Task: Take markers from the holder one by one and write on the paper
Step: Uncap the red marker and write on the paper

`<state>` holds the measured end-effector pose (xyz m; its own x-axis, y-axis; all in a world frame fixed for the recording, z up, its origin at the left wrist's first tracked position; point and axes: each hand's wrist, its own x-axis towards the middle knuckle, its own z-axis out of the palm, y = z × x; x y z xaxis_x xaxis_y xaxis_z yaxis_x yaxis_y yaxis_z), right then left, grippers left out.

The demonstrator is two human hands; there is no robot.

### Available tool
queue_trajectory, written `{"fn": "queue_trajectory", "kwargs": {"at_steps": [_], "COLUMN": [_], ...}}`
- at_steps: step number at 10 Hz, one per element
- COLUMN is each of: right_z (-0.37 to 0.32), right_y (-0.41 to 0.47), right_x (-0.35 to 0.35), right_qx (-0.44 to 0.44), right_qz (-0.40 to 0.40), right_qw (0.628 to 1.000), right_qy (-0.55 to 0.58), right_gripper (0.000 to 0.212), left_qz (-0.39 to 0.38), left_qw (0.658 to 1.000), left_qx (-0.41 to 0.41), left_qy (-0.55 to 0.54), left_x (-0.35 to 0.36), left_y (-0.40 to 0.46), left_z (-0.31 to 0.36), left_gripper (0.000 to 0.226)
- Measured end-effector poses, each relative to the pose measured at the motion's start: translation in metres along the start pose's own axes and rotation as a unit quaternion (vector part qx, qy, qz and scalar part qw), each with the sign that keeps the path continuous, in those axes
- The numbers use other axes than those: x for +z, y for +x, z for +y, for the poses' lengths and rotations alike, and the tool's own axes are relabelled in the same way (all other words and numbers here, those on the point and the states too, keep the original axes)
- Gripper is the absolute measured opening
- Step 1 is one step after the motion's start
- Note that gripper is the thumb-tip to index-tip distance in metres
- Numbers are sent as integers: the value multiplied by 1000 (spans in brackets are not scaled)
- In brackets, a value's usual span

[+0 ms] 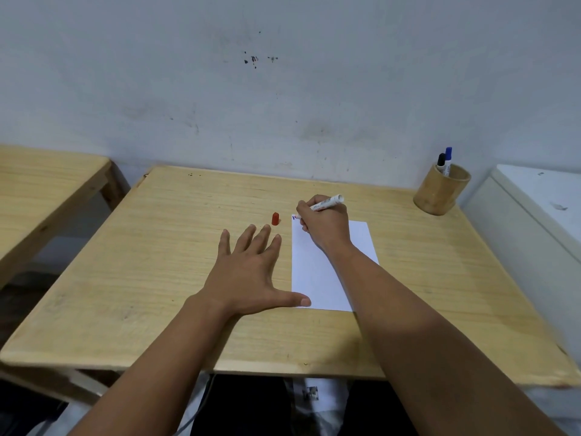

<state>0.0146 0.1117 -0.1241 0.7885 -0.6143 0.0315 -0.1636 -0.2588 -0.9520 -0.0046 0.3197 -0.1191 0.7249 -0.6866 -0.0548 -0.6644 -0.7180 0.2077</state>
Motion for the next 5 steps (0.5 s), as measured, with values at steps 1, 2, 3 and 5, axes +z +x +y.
{"fn": "queue_trajectory", "kwargs": {"at_steps": [1,2,3,5], "right_z": [-2,0,1,-9], "right_y": [-2,0,3,8], "right_x": [0,0,-1,-4], "right_qx": [3,16,26,58], "right_qz": [-3,-7,11,-14], "right_qw": [1000,1000,994,982], "right_qy": [-2,19,109,180], "right_gripper": [24,24,25,38], "left_qz": [-1,1,2,99], "left_qw": [1000,1000,1000,986], "left_qx": [0,-2,2,-62], "left_qy": [3,-1,1,-116], "left_x": [0,0,-2,-14], "left_y": [0,-1,-1,12], "left_z": [0,0,0,2], "left_gripper": [139,139,138,71]}}
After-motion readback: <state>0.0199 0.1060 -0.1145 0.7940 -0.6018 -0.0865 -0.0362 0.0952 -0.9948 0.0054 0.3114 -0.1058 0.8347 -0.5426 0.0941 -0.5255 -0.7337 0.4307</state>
